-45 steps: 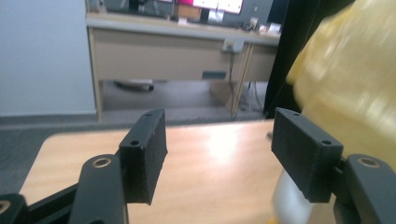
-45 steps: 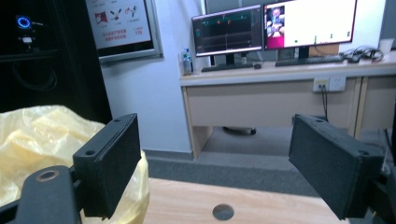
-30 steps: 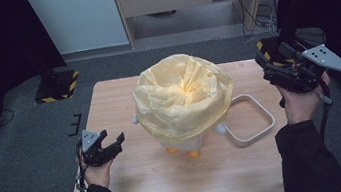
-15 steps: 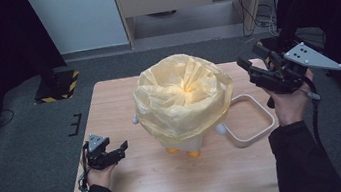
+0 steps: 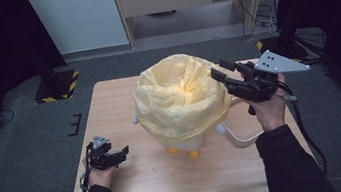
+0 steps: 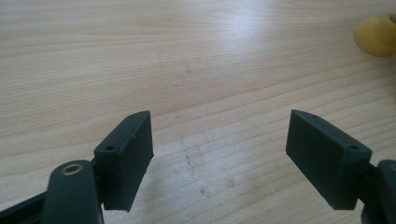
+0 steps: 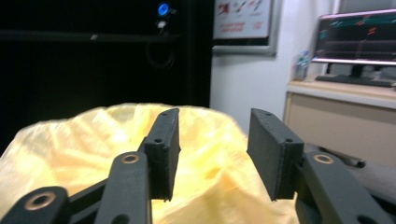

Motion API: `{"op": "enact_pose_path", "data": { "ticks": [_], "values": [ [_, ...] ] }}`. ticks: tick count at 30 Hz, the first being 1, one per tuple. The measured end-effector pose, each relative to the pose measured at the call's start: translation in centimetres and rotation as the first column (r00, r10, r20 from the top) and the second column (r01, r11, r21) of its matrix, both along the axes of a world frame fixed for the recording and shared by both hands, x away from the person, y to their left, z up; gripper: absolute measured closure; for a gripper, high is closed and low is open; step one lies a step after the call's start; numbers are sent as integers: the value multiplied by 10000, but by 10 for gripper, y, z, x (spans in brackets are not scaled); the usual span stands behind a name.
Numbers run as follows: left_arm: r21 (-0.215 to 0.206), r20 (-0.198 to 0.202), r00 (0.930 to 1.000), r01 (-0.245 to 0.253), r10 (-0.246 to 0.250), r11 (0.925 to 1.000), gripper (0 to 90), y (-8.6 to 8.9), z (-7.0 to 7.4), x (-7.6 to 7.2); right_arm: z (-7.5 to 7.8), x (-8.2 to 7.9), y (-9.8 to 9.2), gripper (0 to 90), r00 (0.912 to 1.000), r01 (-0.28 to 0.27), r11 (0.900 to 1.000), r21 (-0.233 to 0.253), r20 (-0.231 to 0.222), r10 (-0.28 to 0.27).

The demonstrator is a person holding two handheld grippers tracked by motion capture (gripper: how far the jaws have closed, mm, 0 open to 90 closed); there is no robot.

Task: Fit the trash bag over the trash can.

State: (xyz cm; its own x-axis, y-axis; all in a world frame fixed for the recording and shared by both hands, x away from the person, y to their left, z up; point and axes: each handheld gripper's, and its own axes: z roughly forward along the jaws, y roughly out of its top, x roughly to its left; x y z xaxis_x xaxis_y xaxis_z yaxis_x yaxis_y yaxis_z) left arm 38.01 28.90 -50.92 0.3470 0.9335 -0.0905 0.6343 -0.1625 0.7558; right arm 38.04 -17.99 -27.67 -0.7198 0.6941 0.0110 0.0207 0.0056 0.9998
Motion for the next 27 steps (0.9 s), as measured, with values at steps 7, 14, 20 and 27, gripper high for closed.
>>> {"op": "enact_pose_path", "data": {
  "ticks": [7, 14, 20, 27],
  "values": [
    [-88, -49, 10000, 47, -48, 10000, 231, -1, 0, 0, -8, 2, 11, 588, 9981, -574, 9960, -684, -256, 557],
    [-96, -58, 10000, 33, -33, 9999, 231, -1, 0, 0, -15, 5, 17, 608, 9948, -922, 9898, -1085, -537, 868],
    [-103, -61, 10000, 43, -44, 9999, 230, -1, 0, 0, -19, 8, 19, 612, 9936, -848, 9859, -1444, -857, 729],
    [-121, -44, 10000, 45, -45, 9999, 230, -1, 0, 0, -18, 9, 18, 535, 9953, -692, 9893, -1286, -757, 598]
  ]
}}
